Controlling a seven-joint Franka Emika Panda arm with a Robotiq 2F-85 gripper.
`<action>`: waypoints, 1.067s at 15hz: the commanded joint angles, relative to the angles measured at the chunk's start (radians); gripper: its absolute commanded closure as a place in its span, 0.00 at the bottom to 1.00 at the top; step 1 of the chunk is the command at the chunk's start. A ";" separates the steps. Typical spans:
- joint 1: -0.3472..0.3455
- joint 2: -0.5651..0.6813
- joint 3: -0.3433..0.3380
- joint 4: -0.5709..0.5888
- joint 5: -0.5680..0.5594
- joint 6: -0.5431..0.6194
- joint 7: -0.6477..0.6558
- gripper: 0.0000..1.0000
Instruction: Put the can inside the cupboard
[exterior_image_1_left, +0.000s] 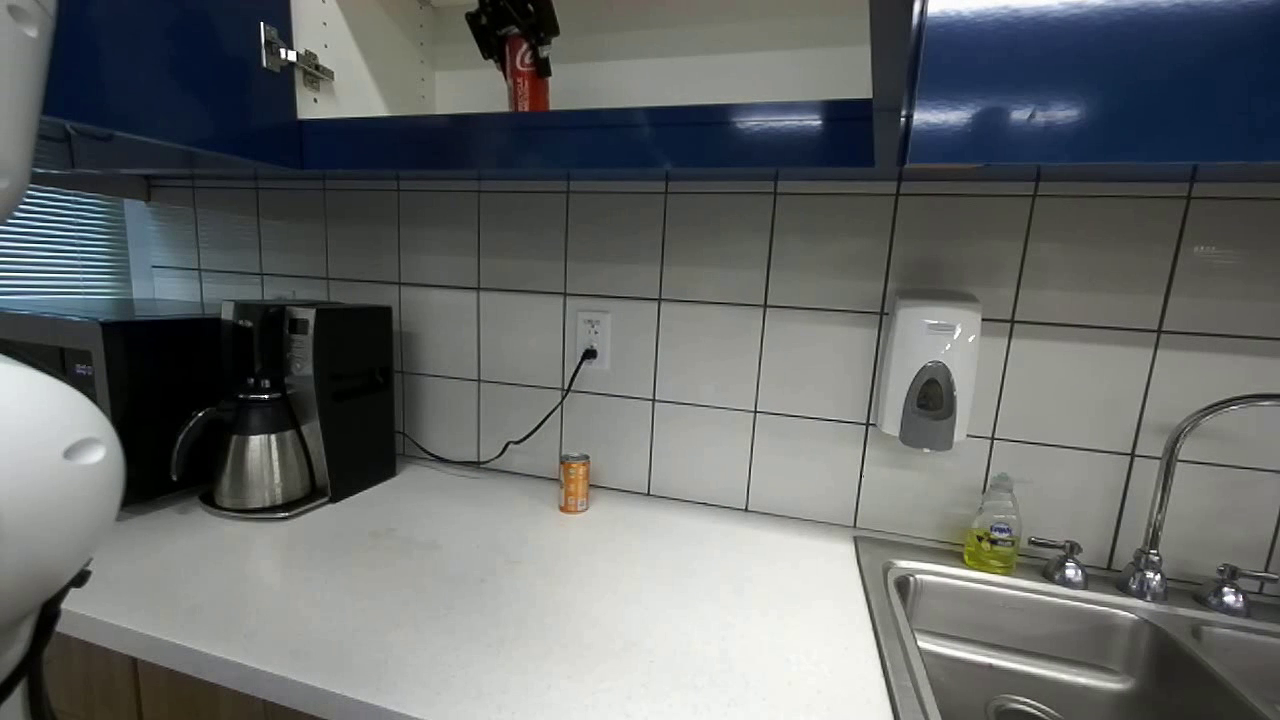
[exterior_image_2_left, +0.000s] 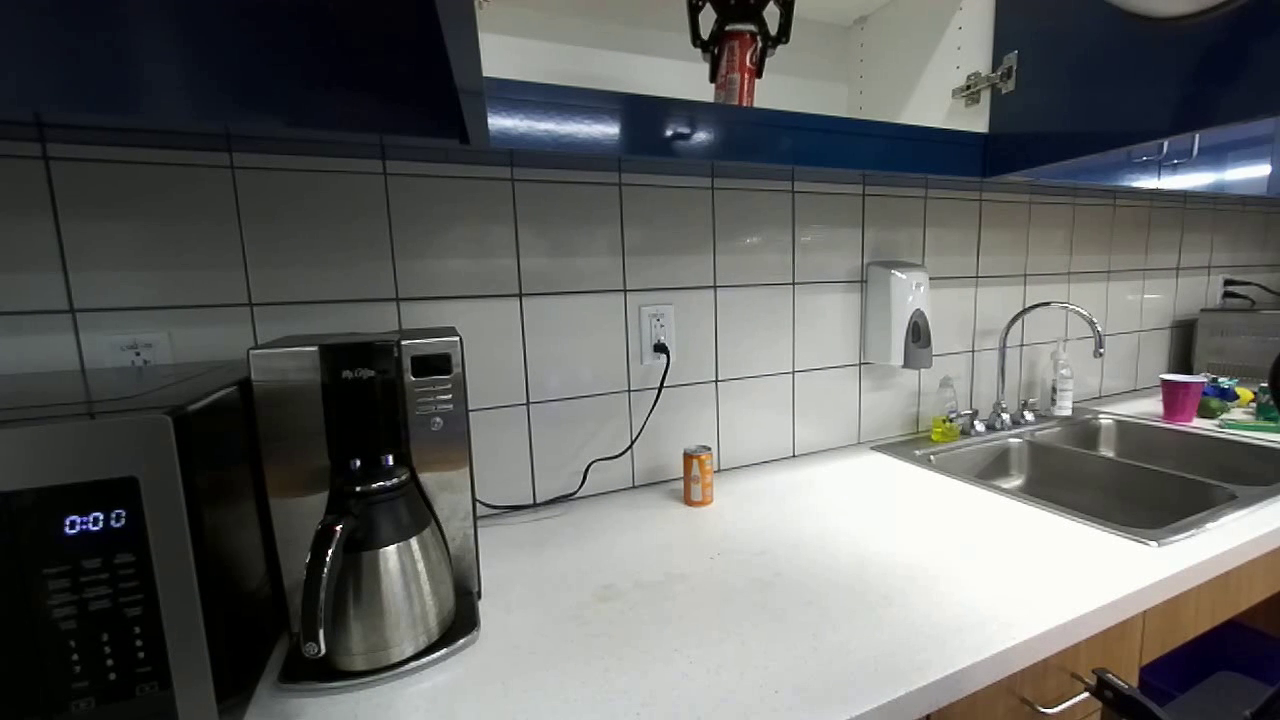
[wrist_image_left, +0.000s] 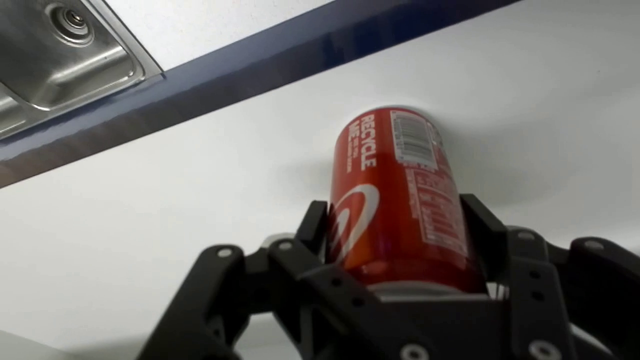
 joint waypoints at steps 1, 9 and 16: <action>0.008 0.048 0.000 0.093 0.001 -0.072 0.007 0.02; 0.001 0.029 0.004 0.089 0.016 -0.088 -0.004 0.00; -0.009 -0.059 0.014 -0.056 0.077 -0.039 -0.007 0.00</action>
